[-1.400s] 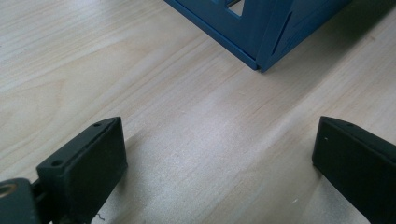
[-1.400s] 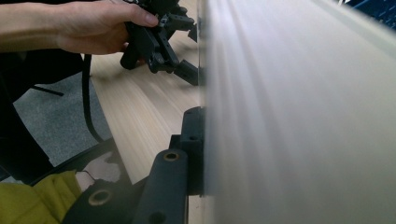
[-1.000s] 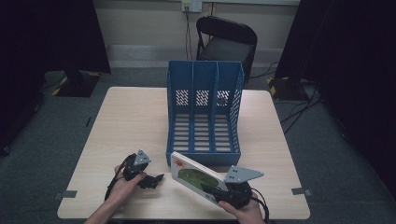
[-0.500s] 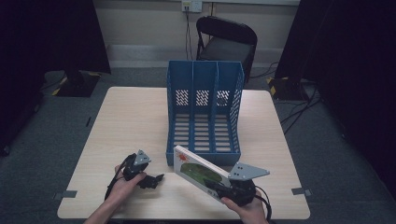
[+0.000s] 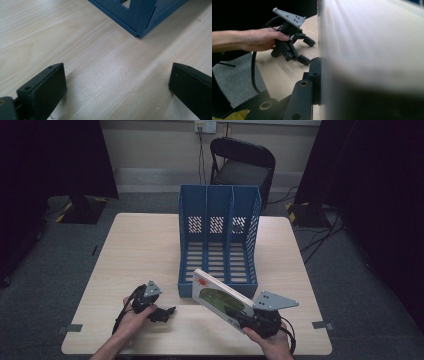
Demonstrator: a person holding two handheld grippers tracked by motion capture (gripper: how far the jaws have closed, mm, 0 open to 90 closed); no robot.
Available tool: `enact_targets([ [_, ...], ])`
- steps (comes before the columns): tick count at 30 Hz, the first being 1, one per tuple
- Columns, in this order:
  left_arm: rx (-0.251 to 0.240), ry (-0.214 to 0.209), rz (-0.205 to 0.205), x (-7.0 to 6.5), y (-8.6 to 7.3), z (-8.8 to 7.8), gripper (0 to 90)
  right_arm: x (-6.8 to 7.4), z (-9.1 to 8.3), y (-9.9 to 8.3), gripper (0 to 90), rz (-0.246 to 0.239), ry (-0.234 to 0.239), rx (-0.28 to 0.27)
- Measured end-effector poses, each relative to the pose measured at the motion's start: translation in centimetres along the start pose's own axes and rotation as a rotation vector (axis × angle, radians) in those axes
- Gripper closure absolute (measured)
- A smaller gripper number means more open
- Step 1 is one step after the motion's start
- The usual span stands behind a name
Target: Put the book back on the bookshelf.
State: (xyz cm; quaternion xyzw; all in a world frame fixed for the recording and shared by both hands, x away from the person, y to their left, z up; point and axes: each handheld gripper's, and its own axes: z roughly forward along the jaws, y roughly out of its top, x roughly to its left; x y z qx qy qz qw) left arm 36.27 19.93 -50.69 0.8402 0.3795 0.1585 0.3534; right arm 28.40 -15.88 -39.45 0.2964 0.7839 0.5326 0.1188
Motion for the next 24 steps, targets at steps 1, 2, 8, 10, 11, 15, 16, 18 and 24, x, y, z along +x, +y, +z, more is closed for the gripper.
enact_targets([
  [1, 0.0, 0.0, 0.0, 0.0, 0.0, 0.0, 0.7, -0.1, -0.1, 0.1, 76.6, -0.001, -0.004, -0.001],
  [2, 0.0, 0.0, 0.0, 0.0, 0.0, 0.0, 0.7, -0.2, -0.1, 0.1, 76.6, 0.001, -0.012, -0.005],
  [8, 0.0, 0.001, 0.001, 0.0, 0.0, 0.0, 0.7, -0.8, -0.5, 0.3, 76.5, 0.012, -0.041, -0.021],
  [10, 0.0, 0.001, 0.0, 0.0, 0.0, 0.0, 0.7, -1.0, -0.6, 0.4, 76.6, 0.017, -0.051, -0.027],
  [11, 0.0, 0.001, 0.001, 0.0, 0.0, 0.0, 0.7, -1.1, -0.7, 0.5, 76.6, 0.018, -0.06, -0.029],
  [15, 0.0, 0.001, 0.001, 0.0, 0.0, 0.0, 0.7, -1.5, -0.8, 0.7, 76.6, 0.028, -0.091, -0.033],
  [16, 0.0, 0.001, 0.001, 0.0, 0.0, 0.0, 0.7, -1.6, -0.9, 0.7, 76.6, 0.029, -0.098, -0.034],
  [18, 0.0, 0.001, 0.001, 0.0, 0.0, 0.0, 0.7, -1.7, -0.9, 0.7, 76.6, 0.034, -0.113, -0.033],
  [24, 0.0, 0.002, 0.0, 0.0, 0.0, 0.0, 0.7, -2.7, -1.0, 0.8, 76.6, 0.046, -0.155, -0.036],
])
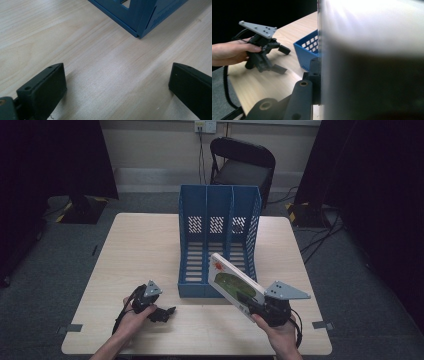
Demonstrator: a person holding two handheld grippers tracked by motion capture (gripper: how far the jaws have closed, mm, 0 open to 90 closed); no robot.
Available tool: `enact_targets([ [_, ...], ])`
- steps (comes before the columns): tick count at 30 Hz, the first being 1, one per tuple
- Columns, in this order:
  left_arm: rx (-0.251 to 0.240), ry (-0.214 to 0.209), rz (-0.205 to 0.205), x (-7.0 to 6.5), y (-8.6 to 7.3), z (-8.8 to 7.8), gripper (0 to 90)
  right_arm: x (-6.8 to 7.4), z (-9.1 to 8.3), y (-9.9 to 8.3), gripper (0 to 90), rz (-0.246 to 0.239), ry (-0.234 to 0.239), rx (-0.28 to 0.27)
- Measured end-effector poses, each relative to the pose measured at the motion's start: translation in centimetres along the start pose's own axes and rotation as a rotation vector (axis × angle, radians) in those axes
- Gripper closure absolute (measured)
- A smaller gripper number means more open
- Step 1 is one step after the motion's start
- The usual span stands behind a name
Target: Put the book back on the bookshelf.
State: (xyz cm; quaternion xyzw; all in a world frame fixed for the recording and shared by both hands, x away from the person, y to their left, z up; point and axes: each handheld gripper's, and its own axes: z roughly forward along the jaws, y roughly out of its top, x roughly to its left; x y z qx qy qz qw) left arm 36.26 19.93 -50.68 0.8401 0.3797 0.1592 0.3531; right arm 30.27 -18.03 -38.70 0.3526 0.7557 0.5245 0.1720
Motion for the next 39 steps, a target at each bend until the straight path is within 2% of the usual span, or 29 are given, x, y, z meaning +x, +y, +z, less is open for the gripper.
enact_targets([
  [2, 0.0, 0.0, 0.0, 0.0, 0.0, 0.0, 0.7, -0.3, -0.1, 0.1, 76.6, -0.009, -0.016, -0.014],
  [9, 0.0, 0.0, 0.0, 0.0, 0.0, 0.0, 0.7, -1.5, 0.0, 0.6, 76.6, 0.012, -0.066, -0.023],
  [17, 0.0, 0.0, 0.0, 0.0, 0.0, 0.0, 0.7, -2.8, 0.4, 0.9, 76.6, 0.076, -0.151, -0.022],
  [23, 0.0, 0.0, 0.0, 0.0, 0.0, 0.0, 0.7, -3.6, 0.8, 1.4, 76.6, 0.102, -0.193, -0.037],
  [27, 0.0, 0.0, 0.0, 0.0, 0.0, 0.0, 0.7, -4.4, 1.1, 1.7, 76.6, 0.117, -0.236, -0.048],
  [31, 0.0, 0.0, 0.0, 0.0, 0.0, 0.0, 0.7, -5.1, 1.7, 2.0, 76.6, 0.136, -0.282, -0.051],
  [34, 0.0, 0.0, 0.0, 0.0, 0.0, 0.0, 0.7, -5.8, 2.4, 2.3, 76.6, 0.146, -0.304, -0.047],
  [36, 0.0, 0.0, -0.001, 0.0, 0.0, 0.0, 0.7, -6.2, 3.0, 2.5, 76.6, 0.169, -0.307, -0.051],
  [39, 0.0, 0.0, 0.0, 0.0, 0.0, 0.0, 0.7, -6.5, 3.8, 2.8, 76.6, 0.161, -0.323, -0.044],
])
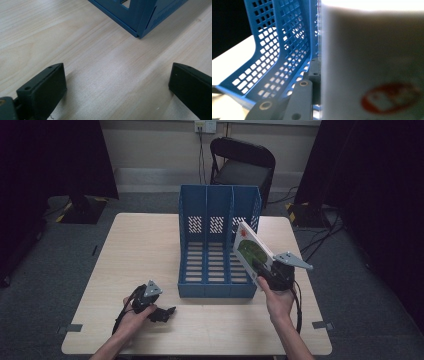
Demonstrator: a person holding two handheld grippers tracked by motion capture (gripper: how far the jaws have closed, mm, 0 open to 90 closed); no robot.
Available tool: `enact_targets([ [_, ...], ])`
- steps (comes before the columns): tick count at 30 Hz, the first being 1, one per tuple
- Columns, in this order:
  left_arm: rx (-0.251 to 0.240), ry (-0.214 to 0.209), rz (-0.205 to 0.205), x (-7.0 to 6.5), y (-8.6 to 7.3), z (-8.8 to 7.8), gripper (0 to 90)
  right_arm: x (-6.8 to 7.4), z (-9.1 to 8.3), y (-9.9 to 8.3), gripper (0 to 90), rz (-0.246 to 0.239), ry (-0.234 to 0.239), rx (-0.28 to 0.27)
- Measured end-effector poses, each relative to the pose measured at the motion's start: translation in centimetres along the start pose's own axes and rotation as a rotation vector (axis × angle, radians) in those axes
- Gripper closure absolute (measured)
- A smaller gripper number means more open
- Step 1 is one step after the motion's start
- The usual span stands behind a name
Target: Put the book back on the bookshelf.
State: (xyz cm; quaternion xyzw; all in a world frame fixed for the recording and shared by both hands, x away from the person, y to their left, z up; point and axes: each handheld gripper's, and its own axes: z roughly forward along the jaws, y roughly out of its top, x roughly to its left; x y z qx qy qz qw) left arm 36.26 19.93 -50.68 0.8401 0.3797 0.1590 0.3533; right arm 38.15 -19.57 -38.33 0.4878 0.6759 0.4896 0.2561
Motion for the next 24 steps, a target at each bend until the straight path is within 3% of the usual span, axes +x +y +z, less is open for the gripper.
enact_targets([
  [7, 0.0, 0.0, 0.001, 0.0, 0.0, 0.0, 0.7, -0.3, 2.2, 0.5, 76.6, -0.007, -0.074, 0.02],
  [14, 0.001, 0.0, 0.001, 0.0, 0.0, 0.0, 0.4, -0.1, 4.4, 0.2, 76.6, 0.011, -0.08, 0.039],
  [24, 0.002, -0.001, 0.004, -0.1, 0.0, 0.0, 0.3, 0.2, 7.1, -0.9, 76.5, -0.006, -0.08, 0.078],
])
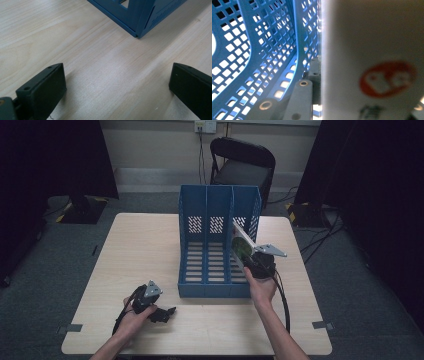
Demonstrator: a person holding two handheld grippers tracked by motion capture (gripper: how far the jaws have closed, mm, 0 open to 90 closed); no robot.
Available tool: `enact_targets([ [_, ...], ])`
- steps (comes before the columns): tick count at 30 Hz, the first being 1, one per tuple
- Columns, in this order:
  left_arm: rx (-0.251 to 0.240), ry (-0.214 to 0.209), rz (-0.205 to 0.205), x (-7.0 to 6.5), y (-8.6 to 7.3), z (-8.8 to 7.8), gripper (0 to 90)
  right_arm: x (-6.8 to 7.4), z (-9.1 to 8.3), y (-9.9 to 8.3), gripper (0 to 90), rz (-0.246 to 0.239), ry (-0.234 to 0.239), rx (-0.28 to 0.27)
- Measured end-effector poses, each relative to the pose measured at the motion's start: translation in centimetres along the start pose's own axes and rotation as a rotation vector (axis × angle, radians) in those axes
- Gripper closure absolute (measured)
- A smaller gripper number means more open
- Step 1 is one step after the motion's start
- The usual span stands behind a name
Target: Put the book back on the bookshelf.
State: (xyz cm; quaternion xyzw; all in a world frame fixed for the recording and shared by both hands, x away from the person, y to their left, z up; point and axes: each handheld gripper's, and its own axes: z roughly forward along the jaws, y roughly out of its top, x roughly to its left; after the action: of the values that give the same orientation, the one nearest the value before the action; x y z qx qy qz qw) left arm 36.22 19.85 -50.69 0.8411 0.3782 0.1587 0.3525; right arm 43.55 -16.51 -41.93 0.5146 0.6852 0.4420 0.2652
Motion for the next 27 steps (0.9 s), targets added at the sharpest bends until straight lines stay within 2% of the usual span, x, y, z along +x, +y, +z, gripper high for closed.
enact_targets([
  [11, 0.0, -0.001, -0.001, 0.0, 0.0, 0.0, 0.3, -0.4, 1.1, -0.9, 76.3, -0.004, -0.015, 0.064],
  [22, 0.0, -0.001, -0.002, -0.1, 0.0, 0.0, 0.3, -0.4, 0.5, -1.4, 74.5, -0.007, -0.014, 0.058],
  [27, 0.0, -0.001, -0.002, -0.1, 0.0, 0.0, 0.3, -0.1, 0.0, -1.6, 75.2, -0.033, -0.018, 0.065],
])
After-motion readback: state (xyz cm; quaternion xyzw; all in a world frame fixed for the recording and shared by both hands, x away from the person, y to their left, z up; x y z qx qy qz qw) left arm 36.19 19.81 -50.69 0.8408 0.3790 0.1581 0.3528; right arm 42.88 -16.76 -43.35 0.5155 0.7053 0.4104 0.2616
